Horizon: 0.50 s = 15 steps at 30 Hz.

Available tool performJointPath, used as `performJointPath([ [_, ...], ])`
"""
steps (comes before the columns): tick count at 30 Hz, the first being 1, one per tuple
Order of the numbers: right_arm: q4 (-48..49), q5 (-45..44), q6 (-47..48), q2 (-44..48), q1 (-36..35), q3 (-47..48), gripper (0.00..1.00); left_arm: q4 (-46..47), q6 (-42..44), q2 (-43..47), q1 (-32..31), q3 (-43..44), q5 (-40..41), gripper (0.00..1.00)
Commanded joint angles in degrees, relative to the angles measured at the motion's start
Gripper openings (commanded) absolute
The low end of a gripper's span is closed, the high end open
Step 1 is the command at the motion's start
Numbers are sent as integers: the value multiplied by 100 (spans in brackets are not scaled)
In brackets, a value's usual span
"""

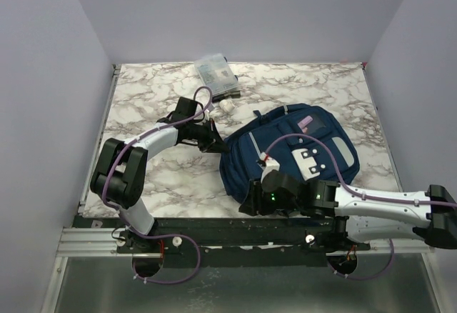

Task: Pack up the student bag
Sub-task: Zip the student bag at the center of the board.

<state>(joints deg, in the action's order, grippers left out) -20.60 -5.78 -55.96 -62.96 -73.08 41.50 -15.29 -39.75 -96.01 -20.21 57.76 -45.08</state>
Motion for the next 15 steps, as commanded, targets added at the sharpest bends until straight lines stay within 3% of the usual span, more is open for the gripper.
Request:
performJointPath([
  [1,-149,-1035,-943,454,-134,-460,42,735,-429,245,52,-40,-422,0],
  [15,133,-3500,-866,-526,-829,-539,41,1008,-689,241,43,-119,-620,0],
])
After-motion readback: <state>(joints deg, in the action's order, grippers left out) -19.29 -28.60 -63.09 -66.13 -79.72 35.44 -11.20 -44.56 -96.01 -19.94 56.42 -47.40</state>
